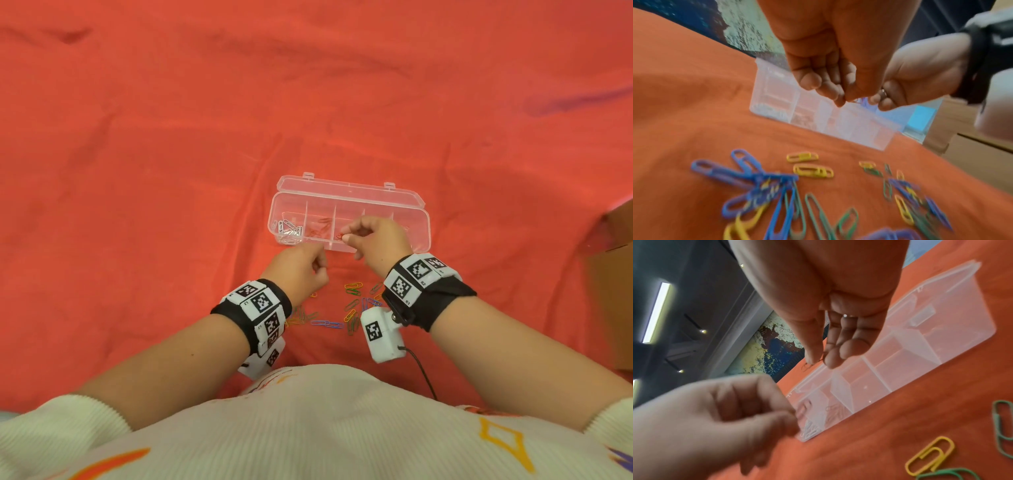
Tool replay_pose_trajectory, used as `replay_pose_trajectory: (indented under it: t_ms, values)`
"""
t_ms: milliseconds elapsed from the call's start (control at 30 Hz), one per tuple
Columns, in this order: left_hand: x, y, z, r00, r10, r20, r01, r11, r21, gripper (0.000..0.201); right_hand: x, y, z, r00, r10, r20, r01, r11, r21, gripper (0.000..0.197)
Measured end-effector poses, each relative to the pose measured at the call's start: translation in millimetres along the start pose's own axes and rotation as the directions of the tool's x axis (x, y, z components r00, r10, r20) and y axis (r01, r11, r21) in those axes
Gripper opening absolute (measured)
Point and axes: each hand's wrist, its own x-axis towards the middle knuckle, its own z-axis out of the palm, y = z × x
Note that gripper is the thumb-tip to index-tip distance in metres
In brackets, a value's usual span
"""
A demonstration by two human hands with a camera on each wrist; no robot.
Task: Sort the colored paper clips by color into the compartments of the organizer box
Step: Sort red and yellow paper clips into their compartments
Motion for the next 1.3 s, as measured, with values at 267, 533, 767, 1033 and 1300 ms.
replay_pose_trajectory:
  t_ms: [267,533,767,1033,1300]
  values:
    - [31.0,2.3,-40.6,0.985,-0.068,-0.161,0.066,0.998,-0.022,0.015,18.0,-13.9,7.0,0.999,0.051,-0.010,-0.051,0.994,-0.094,0.004]
    - [44.0,3.8,-37.8,0.991,-0.098,-0.086,0.101,0.994,0.035,0.024,18.3,-23.6,6.2,0.986,0.100,0.130,-0.091,0.994,-0.068,0.022]
    - [22.1,-15.1,-34.4,0.989,-0.059,-0.134,0.057,0.998,-0.014,0.014,1.0,-4.8,-2.6,0.996,-0.070,0.057,0.071,0.997,-0.027,0.020]
    - [-2.8,-44.4,-2.9,0.989,-0.146,0.030,0.145,0.989,0.042,0.015,-17.8,38.1,-8.0,0.972,0.034,0.233,0.028,0.966,-0.259,0.013]
    - [-3.2,-42.8,19.4,0.975,-0.179,0.133,0.161,0.978,0.136,0.032,-18.0,61.5,6.3,0.977,0.092,0.191,-0.011,0.922,-0.388,0.015]
